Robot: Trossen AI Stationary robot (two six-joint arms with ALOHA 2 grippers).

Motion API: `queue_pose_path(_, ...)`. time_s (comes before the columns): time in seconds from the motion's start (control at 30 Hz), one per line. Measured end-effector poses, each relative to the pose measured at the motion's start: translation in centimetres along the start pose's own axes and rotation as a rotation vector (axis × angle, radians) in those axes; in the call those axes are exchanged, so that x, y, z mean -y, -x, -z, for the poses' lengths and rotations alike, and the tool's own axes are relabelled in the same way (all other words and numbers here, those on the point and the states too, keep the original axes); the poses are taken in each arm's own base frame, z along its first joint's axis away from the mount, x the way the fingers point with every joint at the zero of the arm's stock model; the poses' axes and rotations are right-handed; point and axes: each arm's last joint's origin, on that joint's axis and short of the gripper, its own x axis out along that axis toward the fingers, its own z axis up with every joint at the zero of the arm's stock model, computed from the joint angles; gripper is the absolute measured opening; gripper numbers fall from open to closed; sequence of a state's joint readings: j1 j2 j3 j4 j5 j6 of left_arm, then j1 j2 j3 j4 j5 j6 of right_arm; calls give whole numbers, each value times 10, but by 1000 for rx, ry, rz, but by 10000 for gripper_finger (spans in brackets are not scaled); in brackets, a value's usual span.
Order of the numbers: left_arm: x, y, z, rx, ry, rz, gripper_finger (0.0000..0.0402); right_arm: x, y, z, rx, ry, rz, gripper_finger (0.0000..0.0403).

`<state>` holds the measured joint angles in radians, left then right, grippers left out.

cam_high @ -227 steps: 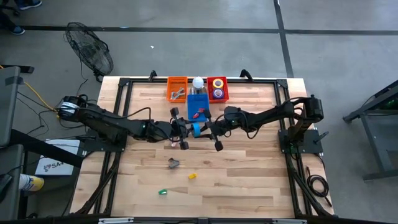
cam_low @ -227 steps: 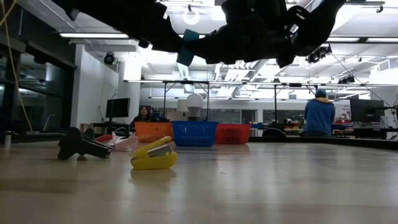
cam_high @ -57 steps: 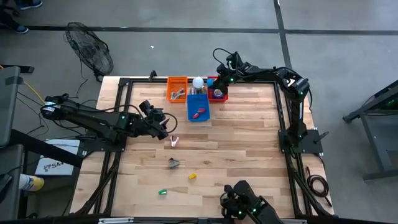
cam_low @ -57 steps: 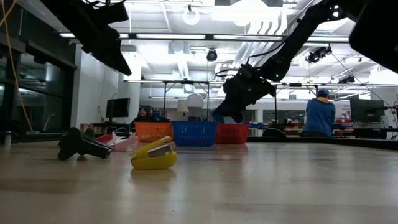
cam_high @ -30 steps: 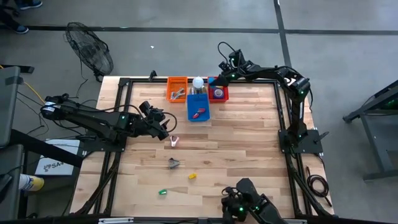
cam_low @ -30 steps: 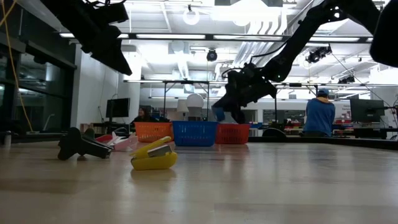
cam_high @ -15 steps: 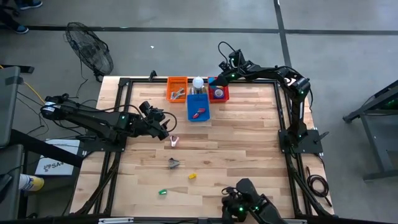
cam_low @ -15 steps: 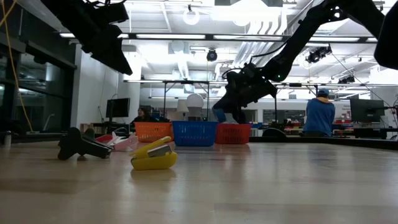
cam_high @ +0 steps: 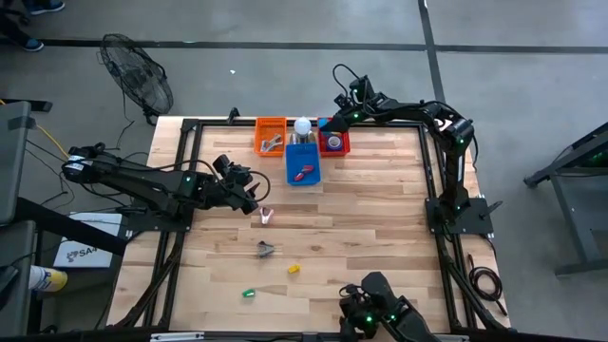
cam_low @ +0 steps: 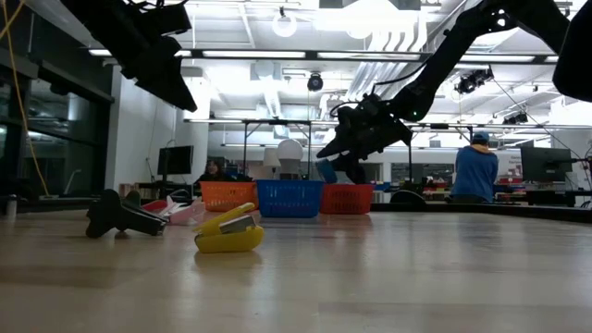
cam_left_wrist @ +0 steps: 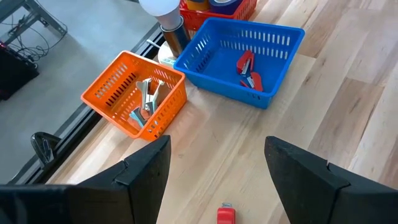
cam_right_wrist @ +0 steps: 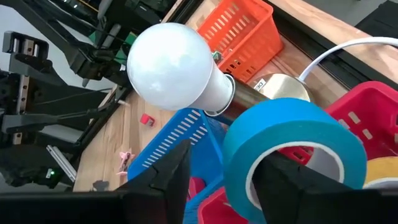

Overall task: Pick and place Stapler, Stapler remover, tape
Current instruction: Put the light blue tape into the red basket

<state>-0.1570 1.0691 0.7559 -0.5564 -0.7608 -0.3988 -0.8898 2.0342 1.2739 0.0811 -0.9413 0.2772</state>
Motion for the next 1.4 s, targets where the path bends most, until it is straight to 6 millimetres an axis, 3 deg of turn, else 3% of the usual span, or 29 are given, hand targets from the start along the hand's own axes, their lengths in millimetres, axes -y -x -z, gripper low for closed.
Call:
queue_pose_path(0.3, 0, 0, 0, 0, -2, 1, 255, -3, 2, 1, -16, 114, -15, 144)
queue_pose_path(0.63, 0, 0, 0, -1, -5, 3, 255, -23, 14, -2, -51, 358, 66, 135)
queue_pose_path(1.17, 1, 0, 0, -7, -6, 17, 255, -39, -17, 13, -241, 868, 322, 133)
queue_pose_path(1.4, 1, 0, 0, -9, -6, 19, 255, -41, -21, 14, -270, 914, 376, 133)
